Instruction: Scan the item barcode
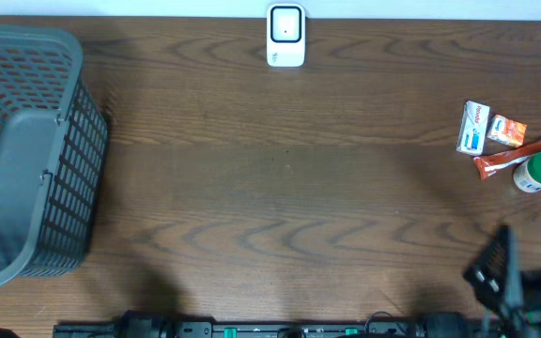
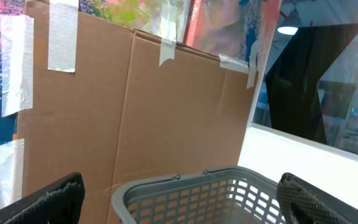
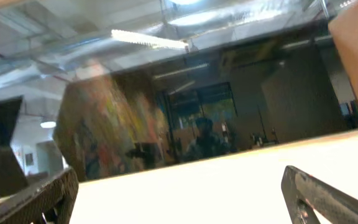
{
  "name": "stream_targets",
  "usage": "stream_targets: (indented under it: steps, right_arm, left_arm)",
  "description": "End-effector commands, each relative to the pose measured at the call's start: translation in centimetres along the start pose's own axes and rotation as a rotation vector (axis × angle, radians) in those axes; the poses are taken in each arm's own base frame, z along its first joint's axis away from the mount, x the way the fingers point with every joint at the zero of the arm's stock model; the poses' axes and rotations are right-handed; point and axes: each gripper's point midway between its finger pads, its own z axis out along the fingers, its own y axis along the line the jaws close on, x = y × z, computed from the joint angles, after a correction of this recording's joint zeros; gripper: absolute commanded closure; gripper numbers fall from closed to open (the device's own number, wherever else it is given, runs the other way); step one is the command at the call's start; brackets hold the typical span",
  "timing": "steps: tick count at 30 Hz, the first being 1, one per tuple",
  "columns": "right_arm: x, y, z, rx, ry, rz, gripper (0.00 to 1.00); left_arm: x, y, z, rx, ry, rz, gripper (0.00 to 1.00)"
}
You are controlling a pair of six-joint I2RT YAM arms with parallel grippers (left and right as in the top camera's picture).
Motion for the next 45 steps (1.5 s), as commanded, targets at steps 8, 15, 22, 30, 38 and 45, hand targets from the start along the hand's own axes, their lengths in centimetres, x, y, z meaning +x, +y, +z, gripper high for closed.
stream_targets:
  steps: [8, 15, 22, 30, 38, 45]
  right_arm:
    - [9.0, -4.1, 0.5, 0.150, 0.128, 0.169, 0.01]
    - [18.1, -6.5, -0.6, 0.192, 0.208, 0.241, 0.01]
    - [22.8, -8.0, -2.0, 0.235, 0.283, 0.227, 0.01]
    - [29.1, -10.2, -5.6, 0.348, 0.577, 0.118, 0.01]
    - [31.3, -10.8, -6.8, 0.361, 0.695, 0.036, 0.01]
    - [30.7, -10.9, -6.1, 0.364, 0.658, 0.035, 0.01]
  left_arm:
    - [0.0, 0.0, -0.1, -0.004, -0.001, -0.003, 0.02]
    - [-0.1, 0.1, -0.1, -0.004, -0.004, -0.007, 0.02]
    - [-0.1, 0.1, -0.1, -0.005, -0.006, -0.009, 0.02]
    - [0.0, 0.0, -0.1, -0.004, -0.001, -0.002, 0.02]
    - [0.0, 0.0, -0.1, -0.004, 0.000, -0.002, 0.02]
    - [0.4, 0.0, -0.1, -0.002, 0.012, 0.015, 0.02]
